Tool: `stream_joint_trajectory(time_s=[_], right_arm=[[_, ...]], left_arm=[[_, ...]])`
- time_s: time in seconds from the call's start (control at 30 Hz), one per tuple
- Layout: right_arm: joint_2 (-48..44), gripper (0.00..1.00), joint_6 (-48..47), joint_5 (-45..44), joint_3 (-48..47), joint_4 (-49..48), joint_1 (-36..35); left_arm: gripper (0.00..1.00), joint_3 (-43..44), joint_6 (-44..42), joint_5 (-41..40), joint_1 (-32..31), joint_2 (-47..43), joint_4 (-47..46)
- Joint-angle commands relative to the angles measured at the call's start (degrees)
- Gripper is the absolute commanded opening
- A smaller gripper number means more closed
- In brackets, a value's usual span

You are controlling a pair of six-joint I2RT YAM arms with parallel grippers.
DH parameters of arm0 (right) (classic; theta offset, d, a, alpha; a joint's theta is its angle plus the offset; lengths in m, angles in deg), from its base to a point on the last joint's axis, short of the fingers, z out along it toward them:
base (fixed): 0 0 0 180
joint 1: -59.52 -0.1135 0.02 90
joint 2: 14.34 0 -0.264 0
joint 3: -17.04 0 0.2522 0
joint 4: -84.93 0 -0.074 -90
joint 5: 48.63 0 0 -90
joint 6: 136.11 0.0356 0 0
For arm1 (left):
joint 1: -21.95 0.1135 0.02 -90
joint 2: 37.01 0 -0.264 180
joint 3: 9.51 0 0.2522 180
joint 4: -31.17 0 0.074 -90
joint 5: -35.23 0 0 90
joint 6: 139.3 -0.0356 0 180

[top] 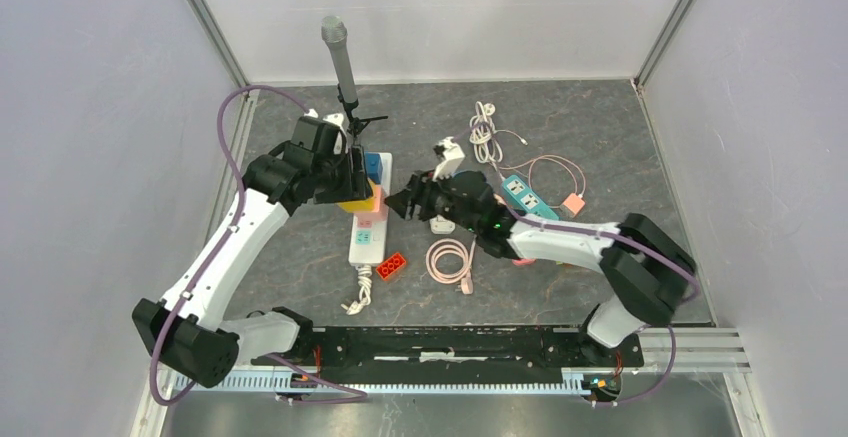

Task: Pull the plug off the socket

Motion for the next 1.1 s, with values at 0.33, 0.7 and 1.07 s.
stream_joint_trajectory(time_s=[0.33,0.7,1.07], right_arm=[[-20.96,0.98,17.34,9.07,25.33,-27.85,8.44],[-13.38,0.98,38.75,14.89,29.38,-58.32,9.07],[-9.73,0.98,43.72,14.21,25.91,-69.90,9.11]], left_arm=[[0.26,7.71,7.62,20.29,-0.13,-3.12,-12.54],[0.26,5.57,23.84,30.70,-0.01,-6.98,-22.70],[0.26,0.02,30.30,36.44,-0.01,-8.59,-30.68]])
